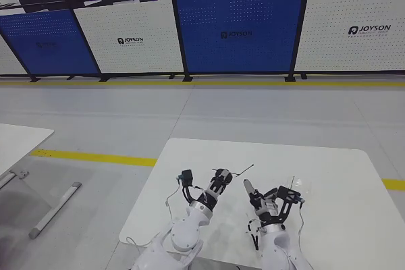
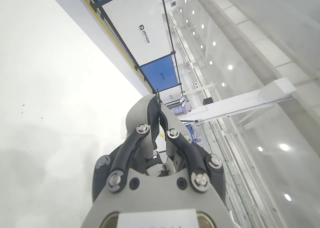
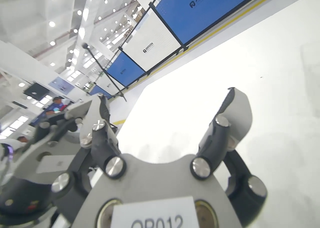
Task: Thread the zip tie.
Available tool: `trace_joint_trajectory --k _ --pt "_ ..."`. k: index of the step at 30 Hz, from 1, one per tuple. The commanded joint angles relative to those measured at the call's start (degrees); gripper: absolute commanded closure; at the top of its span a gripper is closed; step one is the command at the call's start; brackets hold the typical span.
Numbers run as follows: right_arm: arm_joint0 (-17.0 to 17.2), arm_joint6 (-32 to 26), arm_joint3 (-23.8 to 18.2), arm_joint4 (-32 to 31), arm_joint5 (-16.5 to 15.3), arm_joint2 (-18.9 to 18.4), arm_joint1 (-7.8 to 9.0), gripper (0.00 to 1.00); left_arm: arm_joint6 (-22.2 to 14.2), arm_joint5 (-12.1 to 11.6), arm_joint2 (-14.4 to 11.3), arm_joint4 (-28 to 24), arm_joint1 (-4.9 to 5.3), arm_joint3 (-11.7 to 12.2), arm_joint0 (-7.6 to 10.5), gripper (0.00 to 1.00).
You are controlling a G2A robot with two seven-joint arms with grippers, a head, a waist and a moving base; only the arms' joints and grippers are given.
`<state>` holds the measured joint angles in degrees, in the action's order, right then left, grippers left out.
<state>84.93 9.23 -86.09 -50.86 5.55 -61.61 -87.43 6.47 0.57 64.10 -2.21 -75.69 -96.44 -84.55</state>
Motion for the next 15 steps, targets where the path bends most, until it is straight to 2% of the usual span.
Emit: trace_joint_trajectory --k 1,10,13,15 --pt "-0.06 -0.26 0.27 -4.24 1.18 0.24 0.20 0.00 0.15 0.19 0.13 -1.34 -0.09 -0.32 -0.04 1.00" --pt "-0.04 -0.28 0.25 -4.24 1.22 0.26 0.19 0.00 0.14 0.13 0.13 -1.37 -0.10 -0.35 -0.03 1.00" --pt "-0.69 -3.93 0.68 -8.28 -0.84 0.11 0.74 0.00 -0.25 0.02 0.20 -1.62 -0.11 -0.40 -0.17 1.00" --pt "-1.28 -8.60 0.75 -12.25 -2.39 -0.48 1.37 0.00 -1.33 0.20 0.50 -2.68 -0.07 -0.80 -0.35 1.00"
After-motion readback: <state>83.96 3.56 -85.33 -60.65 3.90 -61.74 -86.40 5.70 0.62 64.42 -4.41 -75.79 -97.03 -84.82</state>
